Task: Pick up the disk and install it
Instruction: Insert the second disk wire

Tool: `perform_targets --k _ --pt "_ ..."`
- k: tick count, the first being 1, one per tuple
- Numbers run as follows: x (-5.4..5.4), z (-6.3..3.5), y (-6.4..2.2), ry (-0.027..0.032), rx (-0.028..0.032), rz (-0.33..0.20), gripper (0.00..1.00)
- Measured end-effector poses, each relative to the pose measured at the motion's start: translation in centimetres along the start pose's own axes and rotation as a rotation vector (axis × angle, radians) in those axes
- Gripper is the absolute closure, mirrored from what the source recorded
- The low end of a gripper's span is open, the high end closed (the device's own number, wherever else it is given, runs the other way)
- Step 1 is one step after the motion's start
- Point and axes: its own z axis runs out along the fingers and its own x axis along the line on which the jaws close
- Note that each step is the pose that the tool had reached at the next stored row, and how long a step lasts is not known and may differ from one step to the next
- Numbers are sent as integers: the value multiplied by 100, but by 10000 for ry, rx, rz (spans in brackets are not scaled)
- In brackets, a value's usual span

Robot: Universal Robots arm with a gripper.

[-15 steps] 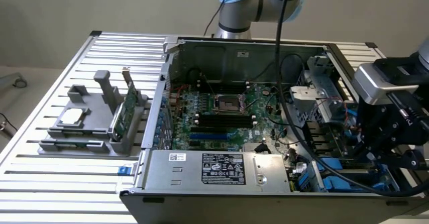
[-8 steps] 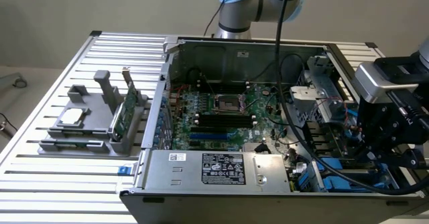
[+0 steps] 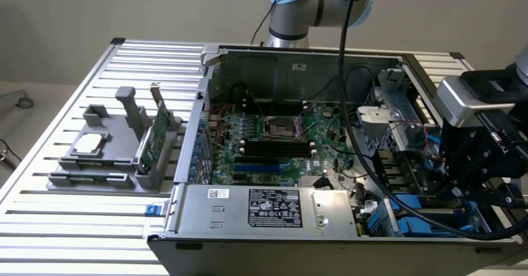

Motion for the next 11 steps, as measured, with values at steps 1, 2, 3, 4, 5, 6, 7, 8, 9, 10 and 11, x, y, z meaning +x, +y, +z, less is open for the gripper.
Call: perform_targets --k 1,2,3,4,5,6,7,8,9,10,11 --pt "0 0 0 0 0 0 83" --pt "0 0 0 0 0 0 83" --pt "0 0 0 0 0 0 83" --pt "-1 3 0 16 0 0 83" --pt "-2 9 0 66 -1 0 83" --pt "-3 18 0 95 -1 0 83" --pt "-5 28 0 121 -1 0 83" --pt "-7 34 0 145 -2 1 83" --pt "-8 36 0 159 -2 1 83" --pt "-8 36 0 160 -2 1 83" --pt "-8 36 0 161 -2 0 83"
